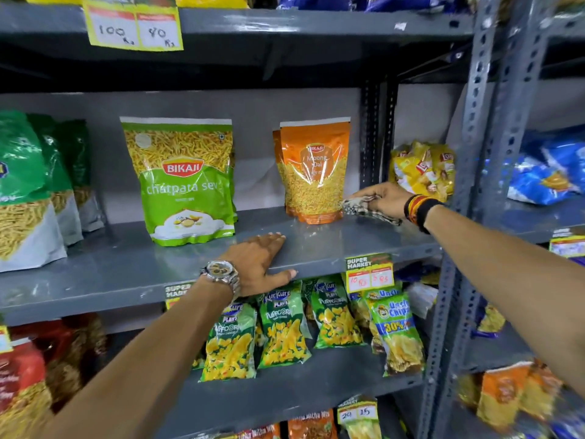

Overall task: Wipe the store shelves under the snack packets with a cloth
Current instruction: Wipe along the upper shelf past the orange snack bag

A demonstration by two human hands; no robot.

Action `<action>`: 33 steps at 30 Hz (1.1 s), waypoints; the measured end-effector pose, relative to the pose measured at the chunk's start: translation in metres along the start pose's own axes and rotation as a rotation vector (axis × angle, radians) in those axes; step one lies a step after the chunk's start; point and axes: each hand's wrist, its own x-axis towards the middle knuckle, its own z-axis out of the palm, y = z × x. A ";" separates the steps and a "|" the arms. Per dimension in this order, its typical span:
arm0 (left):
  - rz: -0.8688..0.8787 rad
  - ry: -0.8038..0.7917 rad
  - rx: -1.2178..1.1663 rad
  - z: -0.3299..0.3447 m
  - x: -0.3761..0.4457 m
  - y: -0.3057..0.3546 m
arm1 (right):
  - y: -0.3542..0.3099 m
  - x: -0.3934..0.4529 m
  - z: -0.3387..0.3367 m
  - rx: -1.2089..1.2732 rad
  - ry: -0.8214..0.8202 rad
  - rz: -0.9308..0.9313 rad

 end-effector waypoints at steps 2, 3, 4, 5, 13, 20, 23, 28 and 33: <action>0.016 -0.020 0.007 -0.001 0.017 0.015 | 0.006 0.009 0.001 -0.026 -0.008 0.015; 0.021 -0.029 0.008 0.000 0.024 0.021 | 0.010 0.015 0.003 -0.037 -0.019 0.019; 0.023 -0.036 0.005 0.002 0.029 0.025 | 0.017 0.023 0.006 -0.038 -0.024 0.018; 0.024 -0.046 0.000 0.005 0.033 0.028 | 0.023 0.028 0.010 -0.043 -0.036 0.021; 0.021 -0.053 -0.007 0.014 0.039 0.026 | 0.027 -0.005 0.019 -0.042 -0.260 -0.148; 0.031 -0.048 -0.041 0.009 0.034 0.029 | 0.018 -0.027 -0.013 -0.058 -0.308 -0.133; 0.028 -0.060 -0.037 0.008 0.033 0.031 | 0.025 -0.029 0.001 -0.121 -0.207 -0.091; 0.044 -0.076 -0.026 0.006 0.033 0.031 | 0.012 -0.075 0.005 -0.101 -0.351 -0.178; 0.067 -0.074 -0.042 0.004 0.054 0.049 | 0.024 -0.054 -0.031 0.039 -0.051 -0.116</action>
